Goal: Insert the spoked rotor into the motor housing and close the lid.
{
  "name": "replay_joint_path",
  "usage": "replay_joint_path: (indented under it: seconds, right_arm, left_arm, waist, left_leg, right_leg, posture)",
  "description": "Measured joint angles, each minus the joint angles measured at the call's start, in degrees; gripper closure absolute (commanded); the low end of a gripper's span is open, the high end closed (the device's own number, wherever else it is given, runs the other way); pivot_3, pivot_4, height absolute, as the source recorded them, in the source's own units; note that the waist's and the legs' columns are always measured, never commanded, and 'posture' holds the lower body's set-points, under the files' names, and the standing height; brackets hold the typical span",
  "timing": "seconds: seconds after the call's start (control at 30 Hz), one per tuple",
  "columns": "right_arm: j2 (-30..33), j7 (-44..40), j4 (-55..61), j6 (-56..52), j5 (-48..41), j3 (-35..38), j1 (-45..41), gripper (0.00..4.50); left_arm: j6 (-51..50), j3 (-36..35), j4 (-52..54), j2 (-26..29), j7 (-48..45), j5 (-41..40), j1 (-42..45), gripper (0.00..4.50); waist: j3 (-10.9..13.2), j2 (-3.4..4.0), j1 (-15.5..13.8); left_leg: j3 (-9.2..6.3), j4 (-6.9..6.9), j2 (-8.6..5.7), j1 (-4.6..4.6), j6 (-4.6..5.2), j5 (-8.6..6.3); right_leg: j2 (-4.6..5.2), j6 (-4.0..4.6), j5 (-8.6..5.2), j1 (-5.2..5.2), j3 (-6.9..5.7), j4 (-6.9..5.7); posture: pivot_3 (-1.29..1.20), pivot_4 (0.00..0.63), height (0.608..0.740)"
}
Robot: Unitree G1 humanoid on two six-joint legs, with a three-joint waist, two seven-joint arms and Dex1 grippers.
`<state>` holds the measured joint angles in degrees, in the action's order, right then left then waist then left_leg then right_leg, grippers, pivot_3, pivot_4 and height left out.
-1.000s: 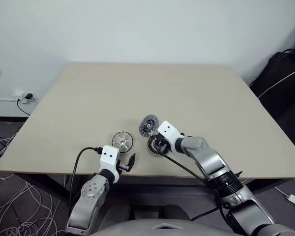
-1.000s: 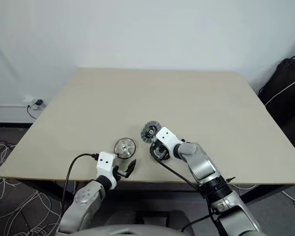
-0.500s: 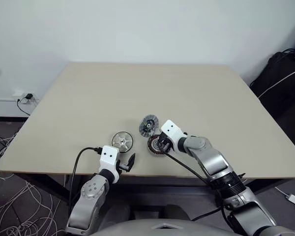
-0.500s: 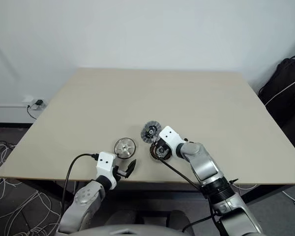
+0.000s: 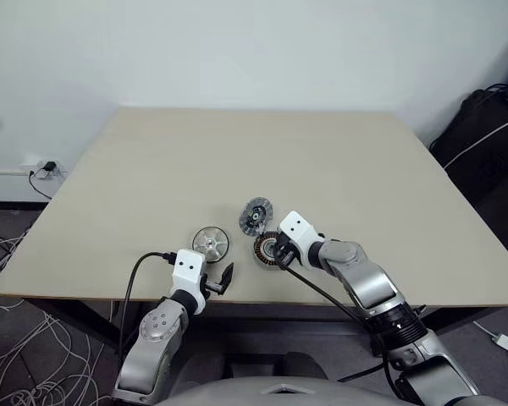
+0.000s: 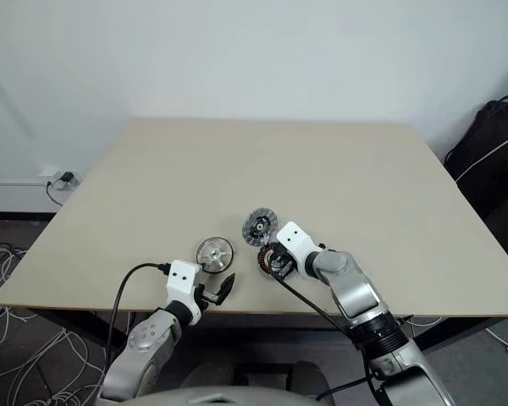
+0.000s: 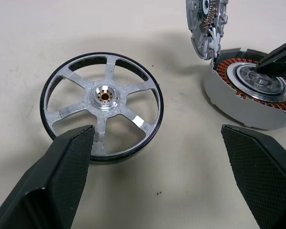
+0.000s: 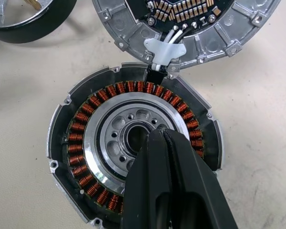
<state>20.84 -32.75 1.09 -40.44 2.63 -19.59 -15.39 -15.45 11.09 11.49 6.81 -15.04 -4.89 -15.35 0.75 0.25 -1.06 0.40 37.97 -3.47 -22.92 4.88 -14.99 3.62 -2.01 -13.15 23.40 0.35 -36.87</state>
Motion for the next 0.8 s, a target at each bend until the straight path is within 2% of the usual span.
replay_joint_path:
  seconds: [0.8]
  right_arm:
    - [0.26, 0.20, 4.64, -2.13, -1.08, -0.34, 2.76, 4.45]
  left_arm:
    - [0.00, 0.02, -0.01, -0.01, -0.03, -0.03, 0.14, 0.00]
  waist:
    - [0.01, 0.03, -0.03]
  left_leg:
    - [0.00, -0.01, 0.00, -0.03, 0.00, 0.00]
  right_leg:
    - [0.00, 0.00, -0.01, 0.03, -0.01, 0.02]
  posture:
    - [0.00, 0.000, 0.740]
